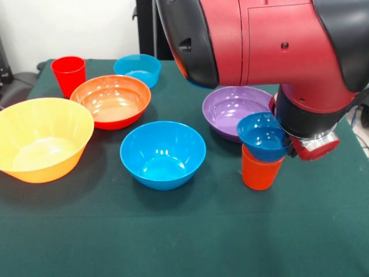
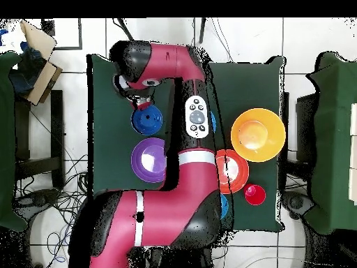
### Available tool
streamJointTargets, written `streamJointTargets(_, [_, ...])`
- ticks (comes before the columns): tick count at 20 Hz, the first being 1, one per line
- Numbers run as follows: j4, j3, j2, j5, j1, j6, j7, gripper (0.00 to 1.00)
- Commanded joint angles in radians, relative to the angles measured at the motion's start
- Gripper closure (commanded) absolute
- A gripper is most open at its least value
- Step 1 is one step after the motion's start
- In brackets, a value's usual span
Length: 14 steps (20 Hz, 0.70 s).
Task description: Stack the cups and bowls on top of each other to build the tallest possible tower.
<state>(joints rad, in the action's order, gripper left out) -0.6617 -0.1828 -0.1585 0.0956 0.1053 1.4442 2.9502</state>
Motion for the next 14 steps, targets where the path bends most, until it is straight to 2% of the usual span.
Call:
streamJointTargets(1, [-0.085,0.014,0.019,0.025,-0.029,-0.073,0.042,1.00])
streamJointTargets(7, [-0.125,0.048,0.004,0.030,-0.032,-0.075,0.027,1.00])
streamJointTargets(8, [-0.135,0.059,0.000,0.024,-0.034,-0.079,0.018,0.00])
streamJointTargets(14, [-0.166,0.071,-0.014,0.006,-0.036,-0.078,0.028,0.00])
